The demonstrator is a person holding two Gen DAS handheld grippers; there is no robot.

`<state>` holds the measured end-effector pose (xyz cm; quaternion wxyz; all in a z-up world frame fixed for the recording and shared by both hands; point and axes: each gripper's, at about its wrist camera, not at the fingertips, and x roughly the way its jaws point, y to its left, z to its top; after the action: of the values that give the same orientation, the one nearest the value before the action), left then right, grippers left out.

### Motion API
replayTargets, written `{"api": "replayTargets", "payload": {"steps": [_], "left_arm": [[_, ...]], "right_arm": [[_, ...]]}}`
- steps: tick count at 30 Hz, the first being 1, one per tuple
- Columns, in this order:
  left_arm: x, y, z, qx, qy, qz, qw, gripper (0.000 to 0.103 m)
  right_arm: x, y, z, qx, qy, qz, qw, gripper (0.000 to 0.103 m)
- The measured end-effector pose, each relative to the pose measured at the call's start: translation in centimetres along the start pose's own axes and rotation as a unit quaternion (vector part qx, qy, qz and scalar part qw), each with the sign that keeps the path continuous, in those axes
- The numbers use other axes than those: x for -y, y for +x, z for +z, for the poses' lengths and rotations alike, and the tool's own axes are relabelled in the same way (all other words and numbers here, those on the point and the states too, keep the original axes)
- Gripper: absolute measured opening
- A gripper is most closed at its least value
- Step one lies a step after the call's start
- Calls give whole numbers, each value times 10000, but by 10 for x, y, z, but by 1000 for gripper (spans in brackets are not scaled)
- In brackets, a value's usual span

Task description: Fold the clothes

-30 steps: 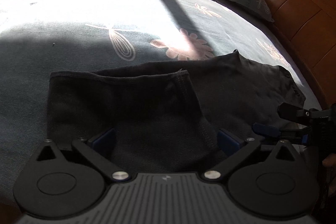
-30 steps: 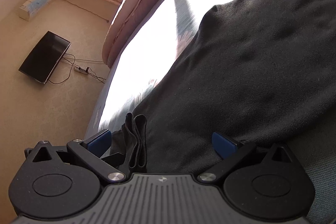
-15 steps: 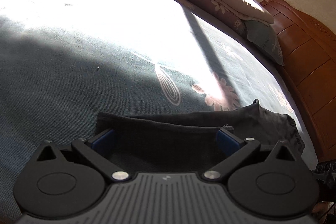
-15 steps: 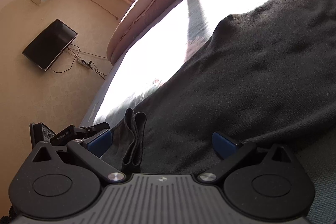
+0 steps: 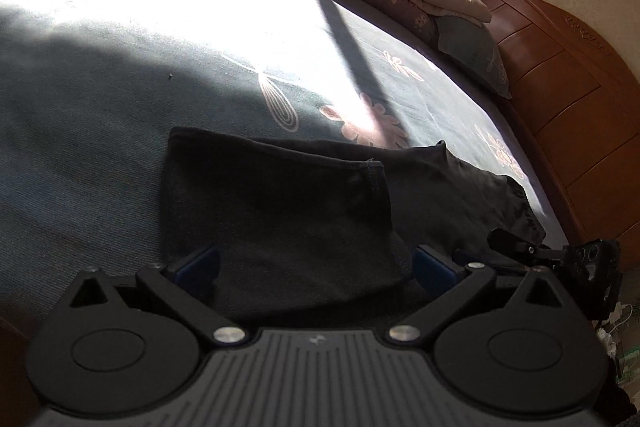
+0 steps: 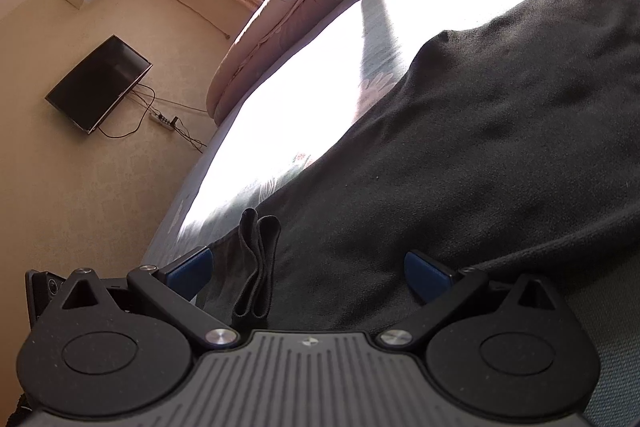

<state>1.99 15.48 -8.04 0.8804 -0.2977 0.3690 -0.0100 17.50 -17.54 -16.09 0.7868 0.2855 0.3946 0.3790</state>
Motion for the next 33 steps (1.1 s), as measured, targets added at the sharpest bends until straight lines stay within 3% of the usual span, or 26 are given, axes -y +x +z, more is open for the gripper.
{"api": "replayTargets", "payload": {"steps": [1,4,9,11,13,17,21,23,25,28,33], "left_arm": [[0,-1,-2,-33,-64,-56,10000,102],[-4,11,-15,-378,-135,240,9989,101],[11,-5,-11,-29,73,205,9998,102],[6,0,-13,-96,5,253,9996,102],[-4,7,-17,-243,-222,329,9989,101],[-10,0,-20,27,-407,196,9990,102],[-11,3,-24,47,-416,169,9990,102],[-11,3,-26,70,-387,155,9991,102],[-14,2,-27,95,-426,88,9990,102],[-17,-1,-28,104,-406,2,9991,102],[-20,-6,-8,269,-337,-40,9991,102]], "right_arm": [[0,1,1,-4,10,-5,10000,103],[0,2,3,-19,42,-15,10000,103],[-6,2,7,-197,-22,-115,9997,103],[-14,4,11,-374,-44,-199,9991,103],[-25,7,16,-495,4,164,9986,103],[-56,30,30,-748,-48,1009,9921,103],[-89,71,46,-1112,-214,1685,9792,103],[-93,100,47,-1409,-226,1726,9746,103],[-86,122,43,-1573,-320,1251,9791,103],[-61,126,38,-1356,-411,1153,9832,103],[-63,84,43,-1220,-234,1079,9864,103]]}}
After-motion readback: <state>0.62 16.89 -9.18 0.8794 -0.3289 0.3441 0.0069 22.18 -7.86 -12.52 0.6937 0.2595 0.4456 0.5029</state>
